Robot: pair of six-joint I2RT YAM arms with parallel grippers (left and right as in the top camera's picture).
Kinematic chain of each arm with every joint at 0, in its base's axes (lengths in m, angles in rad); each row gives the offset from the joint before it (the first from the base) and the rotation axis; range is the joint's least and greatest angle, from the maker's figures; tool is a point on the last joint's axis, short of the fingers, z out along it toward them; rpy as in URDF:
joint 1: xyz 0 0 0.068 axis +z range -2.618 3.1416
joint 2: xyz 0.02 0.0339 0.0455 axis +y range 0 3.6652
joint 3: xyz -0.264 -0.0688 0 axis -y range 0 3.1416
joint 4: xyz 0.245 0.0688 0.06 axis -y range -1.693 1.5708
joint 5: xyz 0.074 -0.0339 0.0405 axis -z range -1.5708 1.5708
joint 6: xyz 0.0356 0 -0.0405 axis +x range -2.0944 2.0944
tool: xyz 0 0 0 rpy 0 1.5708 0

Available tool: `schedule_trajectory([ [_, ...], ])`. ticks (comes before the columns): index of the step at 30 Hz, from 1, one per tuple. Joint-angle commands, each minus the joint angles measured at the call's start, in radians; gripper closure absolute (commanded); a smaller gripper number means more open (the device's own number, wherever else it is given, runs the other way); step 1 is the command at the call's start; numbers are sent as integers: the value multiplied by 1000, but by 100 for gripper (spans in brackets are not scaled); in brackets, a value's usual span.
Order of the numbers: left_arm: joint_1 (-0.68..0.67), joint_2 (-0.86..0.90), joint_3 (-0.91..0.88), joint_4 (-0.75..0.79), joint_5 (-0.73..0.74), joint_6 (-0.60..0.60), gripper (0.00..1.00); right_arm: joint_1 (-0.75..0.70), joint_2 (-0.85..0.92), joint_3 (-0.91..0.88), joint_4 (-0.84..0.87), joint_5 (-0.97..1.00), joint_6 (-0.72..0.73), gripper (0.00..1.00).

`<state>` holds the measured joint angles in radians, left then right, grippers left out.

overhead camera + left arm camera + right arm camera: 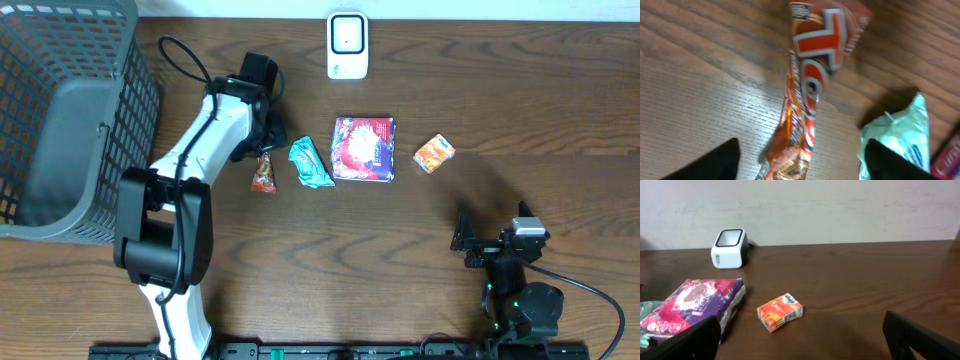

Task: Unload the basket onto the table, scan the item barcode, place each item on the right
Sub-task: 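Place the orange candy bar left of the green pack and withdraw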

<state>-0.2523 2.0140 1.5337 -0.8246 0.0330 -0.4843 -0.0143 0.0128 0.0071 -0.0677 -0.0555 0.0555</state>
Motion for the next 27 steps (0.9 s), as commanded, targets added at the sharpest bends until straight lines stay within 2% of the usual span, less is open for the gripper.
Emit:
schedule_trajectory([
  [1, 0, -92, 53, -18, 49, 69, 14, 9, 0, -2, -3, 1, -11, 1],
  [6, 12, -282, 71, -48, 48, 69, 9, 9, 0, -2, -4, 1, -11, 1],
  [7, 19, -332, 71, -57, 44, 69, 0, 9, 0, -2, -3, 1, -11, 1],
  [12, 73, -572, 71, -140, -53, 69, 2, 9, 0, -2, -3, 1, -11, 1],
  [17, 103, -750, 71, -256, -53, 72, 2, 9, 0, -2, -3, 1, -11, 1],
  [20, 103, -825, 71, -314, -43, 71, 2, 9, 0, -2, -4, 1, -11, 1],
  [27, 103, -912, 71, -327, -42, 72, 2, 9, 0, -2, -3, 1, -11, 1],
])
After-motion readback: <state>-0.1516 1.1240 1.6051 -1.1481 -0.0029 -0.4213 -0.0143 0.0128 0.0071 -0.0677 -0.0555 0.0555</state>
